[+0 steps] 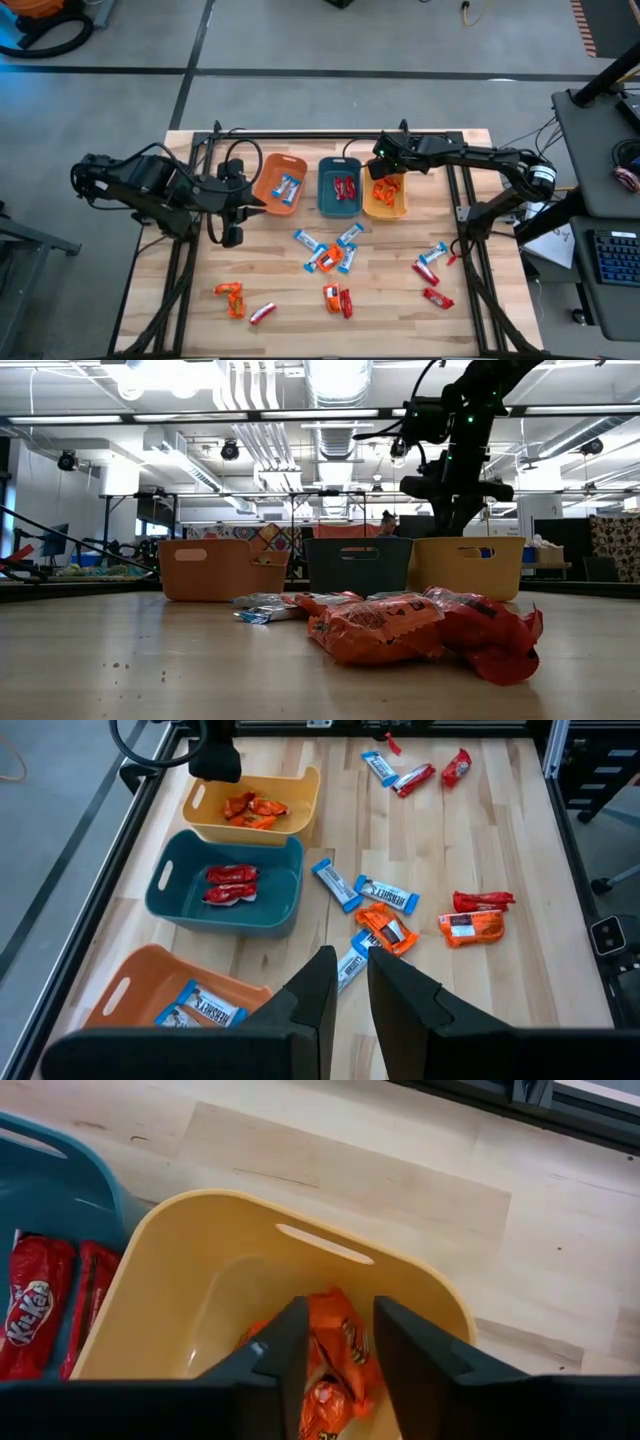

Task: Sort candy
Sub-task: Put the red chocolate bar into the blue bin

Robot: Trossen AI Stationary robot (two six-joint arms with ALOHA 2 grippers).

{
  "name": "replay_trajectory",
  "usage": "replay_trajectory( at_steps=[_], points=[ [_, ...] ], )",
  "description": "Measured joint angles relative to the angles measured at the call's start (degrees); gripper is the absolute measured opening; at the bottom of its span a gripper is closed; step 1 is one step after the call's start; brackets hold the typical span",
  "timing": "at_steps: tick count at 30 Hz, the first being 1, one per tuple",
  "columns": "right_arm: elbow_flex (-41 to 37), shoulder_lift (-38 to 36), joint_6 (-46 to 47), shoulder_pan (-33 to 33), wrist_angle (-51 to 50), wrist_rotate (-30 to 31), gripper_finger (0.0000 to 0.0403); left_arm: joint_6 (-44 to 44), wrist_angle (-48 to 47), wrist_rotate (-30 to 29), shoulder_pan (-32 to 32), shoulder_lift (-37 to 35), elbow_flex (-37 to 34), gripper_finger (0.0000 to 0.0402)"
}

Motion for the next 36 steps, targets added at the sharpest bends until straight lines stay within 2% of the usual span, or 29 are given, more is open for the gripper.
replay_trajectory(
  at_steps=[4, 9, 14, 19, 22, 26, 29, 33, 36],
  points=[
    [0.11, -0.79, 0.20, 0.02, -0.51, -0.77, 0.0145, -0.01, 0.02, 0.00, 0.00, 0.06, -0.01, 0.0045],
    [5.14, -4.27, 0.59, 1.58, -4.67, -2.95, 0.0174, -0.90, 0.11, 0.03, 0.00, 0.31, -0.01, 0.0045],
    [13.63, -7.75, 2.04, 5.75, -9.70, -12.81, 0.0182, -2.65, 0.22, 0.07, -0.02, 1.75, -0.01, 0.0045],
    [22.24, -8.47, 6.66, 13.62, -17.84, -22.77, 0.0177, -3.05, 1.47, 1.13, -0.02, 4.61, -0.18, 0.0045],
    [25.63, -8.35, 9.13, 19.73, -22.33, -25.74, 0.0176, -3.06, 3.79, 4.14, -0.02, 6.34, -1.37, 0.0045],
    [26.47, -8.35, 13.13, 28.16, -25.59, -31.03, 0.0178, -4.68, 8.61, 8.99, -0.04, 8.09, -5.23, 0.0045],
    [26.15, -8.36, 15.78, 34.16, -29.05, -34.78, 0.0178, -10.67, 9.86, 15.03, -0.44, 9.34, -8.50, 0.0042],
    [25.04, -8.37, 18.71, 40.83, -31.78, -34.86, 0.0178, -20.60, 9.99, 23.87, -3.41, 11.57, -13.56, 0.0039],
    [24.22, -8.37, 20.01, 43.91, -31.78, -34.67, 0.0178, -25.63, 10.86, 27.51, -7.52, 13.46, -16.51, 0.0039]
  ],
)
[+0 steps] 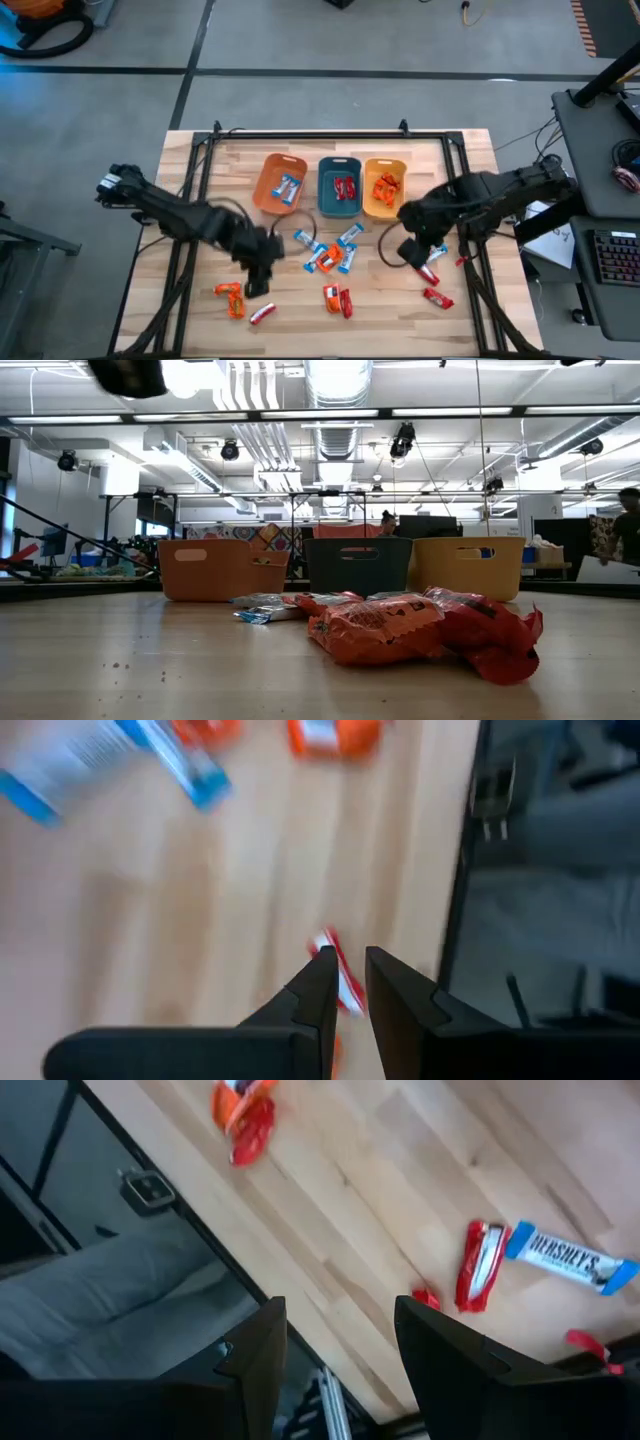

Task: Sort candy
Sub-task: Put the red chocolate bar into the blue bin

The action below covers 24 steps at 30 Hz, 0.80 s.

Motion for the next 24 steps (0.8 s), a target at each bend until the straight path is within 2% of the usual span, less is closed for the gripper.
replay_trajectory(
  at_steps=[5, 10, 13, 19, 24],
  points=[
    [-0.68, 0.00, -0.14, 2.04, -0.02, 0.06, 0.0178, -7.50, 1.66, 3.22, -6.30, 4.32, -2.69, 0.0039],
    [-0.68, 0.00, -2.26, 2.10, 0.02, 0.15, 0.0178, -13.99, 1.61, 1.39, -9.44, 9.07, -4.16, 0.0039],
    [-0.71, 0.00, -3.35, 2.10, 0.02, 0.25, 0.0178, -14.42, 1.90, 0.84, -10.10, 12.47, -3.89, 0.0046],
    [-0.71, 0.00, -4.74, 2.10, 0.00, 0.68, 0.0178, -12.85, 2.14, -4.13, -12.34, 19.14, -0.69, 0.0103],
    [-0.71, 0.00, -5.90, 2.10, 0.00, 0.69, 0.0178, -12.50, 2.28, -10.91, -15.85, 22.46, 2.49, 0.0165]
  ],
)
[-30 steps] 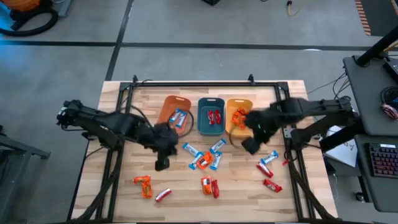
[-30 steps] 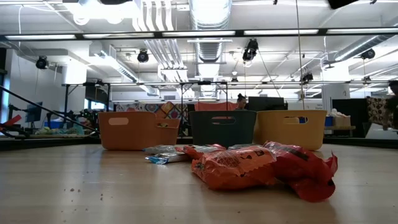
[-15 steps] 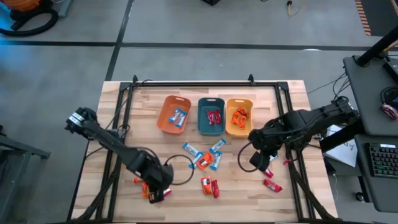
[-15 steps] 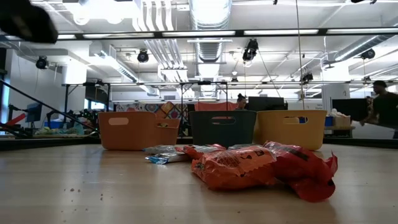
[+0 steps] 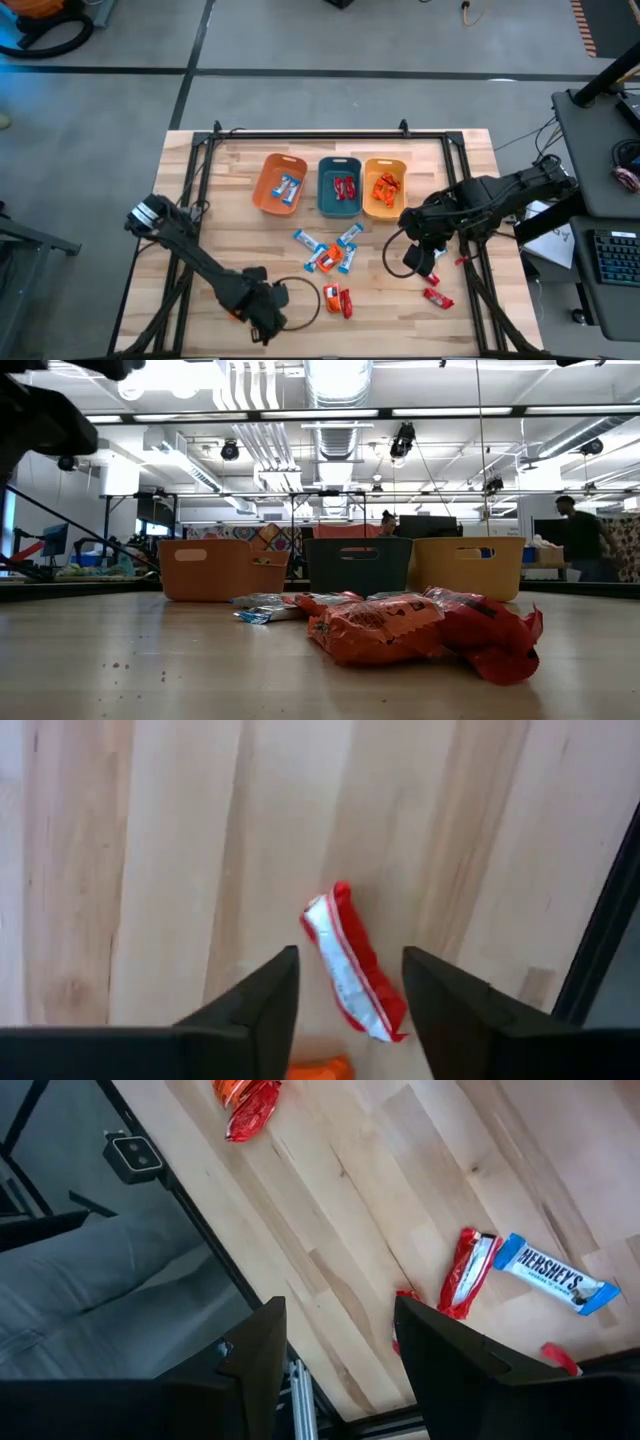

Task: Sort candy
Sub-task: Put the red chocolate bar into the blue bin

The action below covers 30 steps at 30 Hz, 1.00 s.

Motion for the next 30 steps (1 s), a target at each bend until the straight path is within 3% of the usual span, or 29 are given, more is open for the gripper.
replay_trajectory(
  at_steps=[4, 9, 13, 30],
  points=[
    [0.00, 0.00, -0.75, 0.00, -0.02, -0.01, 0.0178, -0.28, 2.24, -1.04, -2.41, 1.40, 0.04, 0.0198],
    [0.00, 0.00, -1.21, 0.00, -0.01, 0.42, 0.0178, -5.40, 2.30, -2.08, -2.87, 2.59, -1.34, 0.0207],
    [0.00, 0.00, -1.53, 0.00, -0.02, 0.43, 0.0178, -8.09, 2.52, -4.38, -2.86, 2.64, -2.46, 0.0200],
    [0.00, 0.00, -2.02, 0.00, -0.02, 0.41, 0.0178, -8.43, 3.43, -4.86, -2.75, 2.66, -3.71, 0.0151]
  ],
)
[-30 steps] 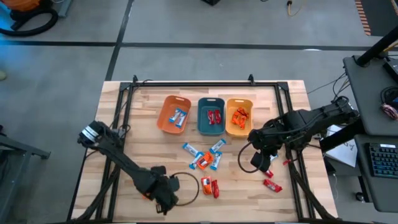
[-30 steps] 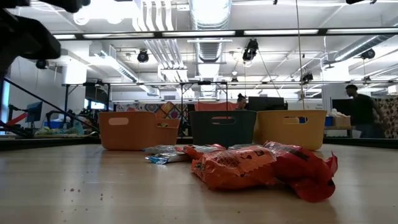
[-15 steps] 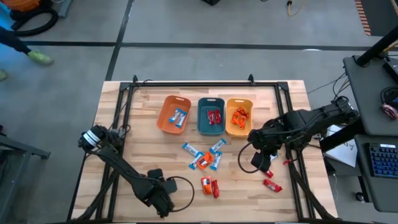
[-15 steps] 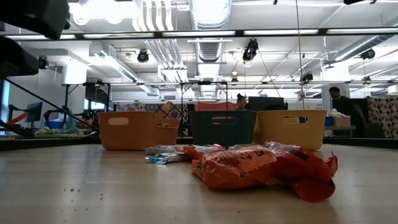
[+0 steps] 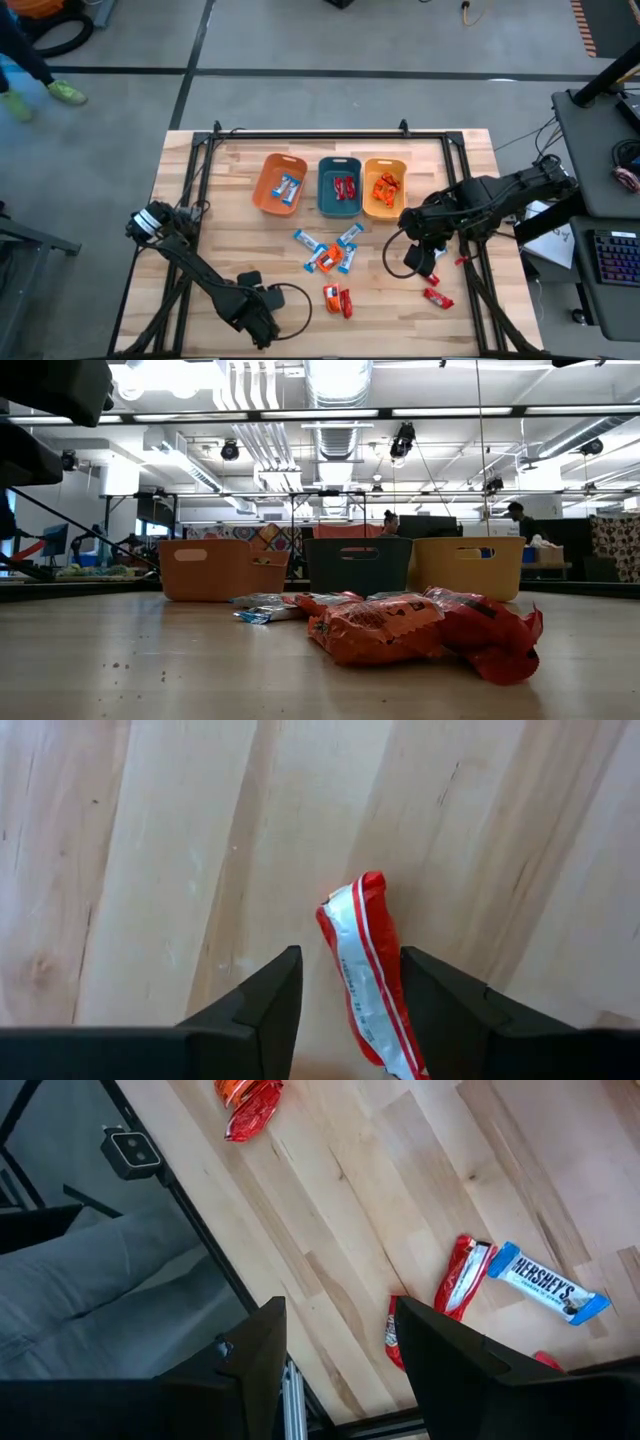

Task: Sort candy
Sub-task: Put the red chocolate bar into the blue bin

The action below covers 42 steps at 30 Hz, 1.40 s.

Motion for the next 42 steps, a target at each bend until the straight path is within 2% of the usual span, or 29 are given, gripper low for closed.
replay_trajectory(
  at_steps=[6, 10, 21, 31, 36, 42],
  points=[
    [0.00, 0.00, 0.01, 0.00, 0.00, -0.01, 0.0178, -0.97, 3.95, -0.22, 0.00, 0.00, -2.42, 0.0142],
    [0.00, 0.00, 0.64, 0.00, 0.00, -0.48, 0.0178, -1.45, 5.70, -0.20, 0.00, 0.00, -3.37, 0.0121],
    [0.00, 0.00, 0.87, 0.00, 0.00, -1.73, 0.0178, -0.33, 5.51, -0.78, 0.00, -0.11, -3.22, 0.0011],
    [0.00, 0.00, 0.41, 0.00, 0.02, -1.73, 0.0178, 1.64, 4.56, -2.58, 0.46, -0.61, -0.41, 0.0007],
    [0.00, 0.00, 0.15, 0.00, 1.36, -1.71, 0.0178, 8.85, 1.67, -4.46, 1.92, -3.32, 4.82, 0.0007],
    [0.00, 0.00, -1.31, 0.00, 7.03, -1.05, 0.0178, 17.03, -2.86, -10.74, 6.65, -9.89, 8.70, 0.0006]
  ],
)
